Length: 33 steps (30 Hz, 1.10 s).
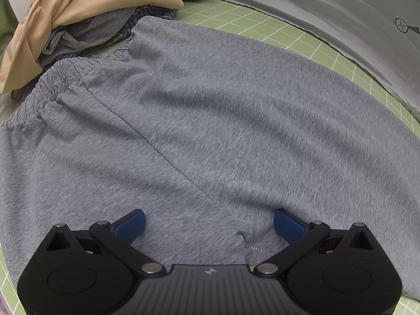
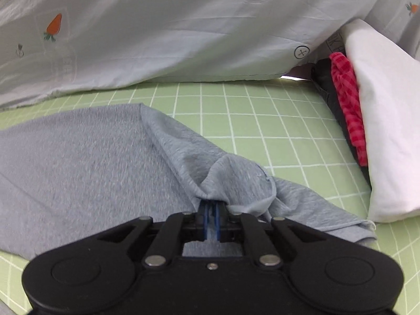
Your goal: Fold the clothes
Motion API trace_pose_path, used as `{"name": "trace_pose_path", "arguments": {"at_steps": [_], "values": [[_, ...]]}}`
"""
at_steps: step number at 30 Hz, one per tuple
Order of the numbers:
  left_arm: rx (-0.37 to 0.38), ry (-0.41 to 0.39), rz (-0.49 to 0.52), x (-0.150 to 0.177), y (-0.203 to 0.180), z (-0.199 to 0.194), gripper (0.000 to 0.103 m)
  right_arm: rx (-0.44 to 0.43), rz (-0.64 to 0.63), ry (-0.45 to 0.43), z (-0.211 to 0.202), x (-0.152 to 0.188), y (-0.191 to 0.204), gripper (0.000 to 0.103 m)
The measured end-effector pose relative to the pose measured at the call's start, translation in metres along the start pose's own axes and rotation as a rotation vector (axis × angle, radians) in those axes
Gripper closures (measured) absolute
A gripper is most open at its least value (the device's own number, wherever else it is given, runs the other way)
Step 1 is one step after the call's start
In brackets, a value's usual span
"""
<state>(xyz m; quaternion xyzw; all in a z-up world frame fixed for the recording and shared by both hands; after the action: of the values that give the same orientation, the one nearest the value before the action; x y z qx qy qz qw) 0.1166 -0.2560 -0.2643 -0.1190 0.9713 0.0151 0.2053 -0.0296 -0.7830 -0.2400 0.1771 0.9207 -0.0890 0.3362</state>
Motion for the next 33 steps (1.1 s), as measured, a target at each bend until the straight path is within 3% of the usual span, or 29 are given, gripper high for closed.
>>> {"name": "trace_pose_path", "arguments": {"at_steps": [4,7,13,14,15,16,17,20,24,26,27,29,33], "values": [[0.0,-0.006,-0.003,0.0,0.0,0.0,0.0,0.029,0.165,-0.12,-0.019,-0.025,-0.027,0.069],[0.0,-0.01,-0.005,0.0,-0.001,0.0,0.0,0.069,0.227,-0.109,-0.01,-0.029,-0.046,0.057],[0.0,-0.011,-0.004,0.0,-0.001,0.0,0.0,0.008,0.202,-0.015,0.019,-0.013,-0.041,0.056],[0.0,-0.01,-0.004,0.0,-0.001,0.0,0.0,0.01,0.195,-0.009,0.022,-0.012,-0.04,0.057],[0.001,-0.009,-0.004,0.0,-0.001,0.0,0.0,0.009,0.187,-0.007,0.024,-0.011,-0.039,0.065],[0.001,-0.008,-0.004,0.0,-0.001,0.0,0.0,0.0,0.179,-0.011,0.025,-0.014,-0.04,0.088],[0.001,-0.007,-0.004,-0.001,-0.001,0.0,0.0,-0.008,0.171,-0.016,0.026,-0.017,-0.041,0.102],[0.001,-0.003,-0.002,-0.001,0.0,0.0,0.0,0.02,0.111,-0.069,0.028,-0.041,-0.053,0.101],[0.002,-0.007,-0.001,-0.001,-0.001,0.0,0.0,0.176,0.13,-0.213,0.028,-0.1,-0.103,0.101],[0.002,-0.011,-0.003,0.0,-0.001,0.0,0.0,0.276,0.197,-0.258,0.029,-0.118,-0.134,0.083],[0.002,-0.013,-0.003,0.0,-0.001,0.0,0.0,0.3,0.208,-0.259,0.028,-0.119,-0.139,0.065],[0.002,-0.016,-0.003,0.0,-0.001,0.0,0.0,0.335,0.225,-0.266,0.024,-0.121,-0.147,0.06],[0.0,-0.026,-0.009,0.001,-0.002,-0.001,0.0,0.224,0.144,-0.244,0.016,-0.092,-0.112,0.06]]}}
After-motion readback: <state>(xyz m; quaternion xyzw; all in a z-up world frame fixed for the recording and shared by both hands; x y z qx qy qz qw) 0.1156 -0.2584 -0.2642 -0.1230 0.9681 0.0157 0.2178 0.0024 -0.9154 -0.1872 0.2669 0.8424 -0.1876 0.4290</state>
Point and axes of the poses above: each gripper's, at about its wrist camera, not at the fingertips, and z roughly the way its jaws point, y to its left, x to its underside, the point moved 9 cm from there along z, roughly the way its jaws point, and after that the axes turned 5 degrees about -z, right-handed, at the moved point
